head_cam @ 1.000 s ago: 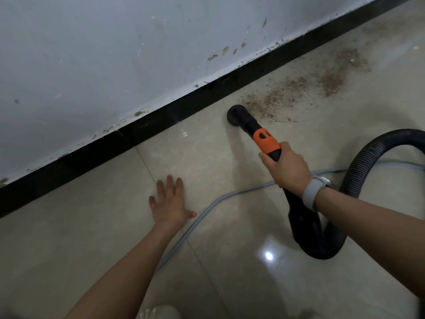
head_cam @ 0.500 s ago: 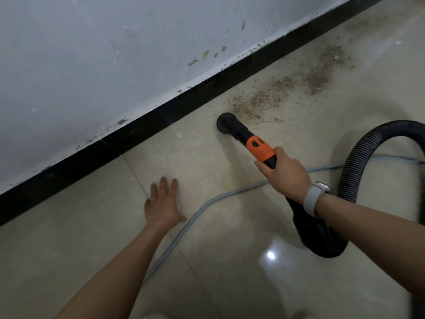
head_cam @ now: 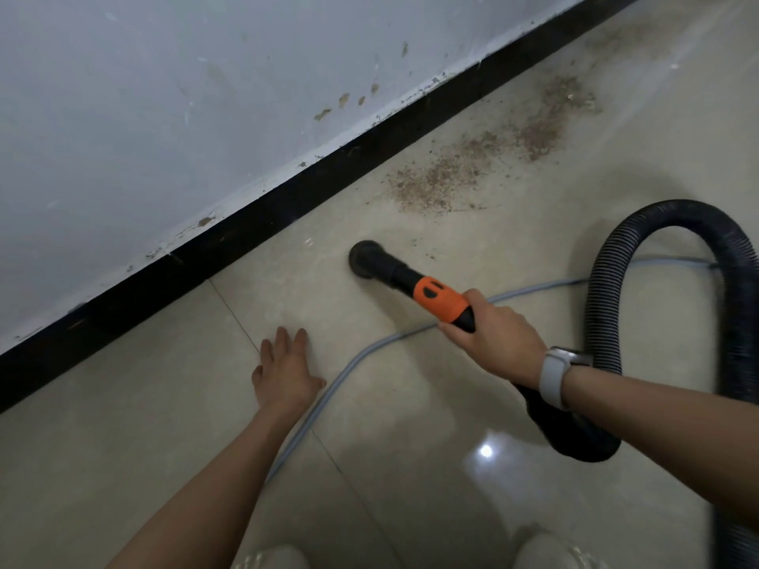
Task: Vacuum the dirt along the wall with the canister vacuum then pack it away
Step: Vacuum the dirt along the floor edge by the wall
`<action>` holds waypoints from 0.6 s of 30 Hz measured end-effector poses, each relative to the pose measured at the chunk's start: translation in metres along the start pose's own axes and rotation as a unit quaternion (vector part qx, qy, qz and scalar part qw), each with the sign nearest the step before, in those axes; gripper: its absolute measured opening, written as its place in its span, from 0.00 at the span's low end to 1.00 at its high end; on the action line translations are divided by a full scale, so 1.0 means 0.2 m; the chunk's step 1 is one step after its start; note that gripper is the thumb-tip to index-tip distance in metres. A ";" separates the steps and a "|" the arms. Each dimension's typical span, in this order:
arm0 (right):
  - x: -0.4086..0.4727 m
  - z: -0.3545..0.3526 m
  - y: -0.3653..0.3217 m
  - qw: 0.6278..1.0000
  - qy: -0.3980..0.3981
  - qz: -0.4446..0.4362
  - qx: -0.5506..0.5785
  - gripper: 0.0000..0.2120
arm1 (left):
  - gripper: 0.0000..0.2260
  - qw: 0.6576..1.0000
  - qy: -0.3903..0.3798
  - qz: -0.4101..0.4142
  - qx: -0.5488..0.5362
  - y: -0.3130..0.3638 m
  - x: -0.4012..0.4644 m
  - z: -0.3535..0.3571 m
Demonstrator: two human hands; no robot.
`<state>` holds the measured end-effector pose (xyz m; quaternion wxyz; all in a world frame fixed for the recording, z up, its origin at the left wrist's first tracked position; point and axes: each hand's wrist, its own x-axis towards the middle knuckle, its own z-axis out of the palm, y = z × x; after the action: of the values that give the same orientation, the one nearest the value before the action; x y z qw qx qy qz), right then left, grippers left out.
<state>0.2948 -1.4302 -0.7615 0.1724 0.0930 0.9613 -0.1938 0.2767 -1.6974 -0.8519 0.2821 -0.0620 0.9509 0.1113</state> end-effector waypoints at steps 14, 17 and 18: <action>-0.15 -0.02 0.20 1.000 -0.002 0.008 -0.029 0.21 | 0.25 0.998 0.012 0.054 0.015 0.26 -0.06 0.10; -0.07 -0.11 0.34 0.992 0.047 0.116 0.031 0.19 | 0.24 0.998 0.015 0.058 0.013 0.25 -0.06 0.10; -0.06 -0.12 0.37 0.987 0.059 0.140 0.054 0.18 | 0.24 0.998 0.019 0.059 0.015 0.25 -0.05 0.10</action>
<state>0.3172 -1.3554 -0.7608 0.1357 0.2474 0.9354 -0.2133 0.2867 -1.6428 -0.8527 0.2581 -0.0034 0.9596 0.1124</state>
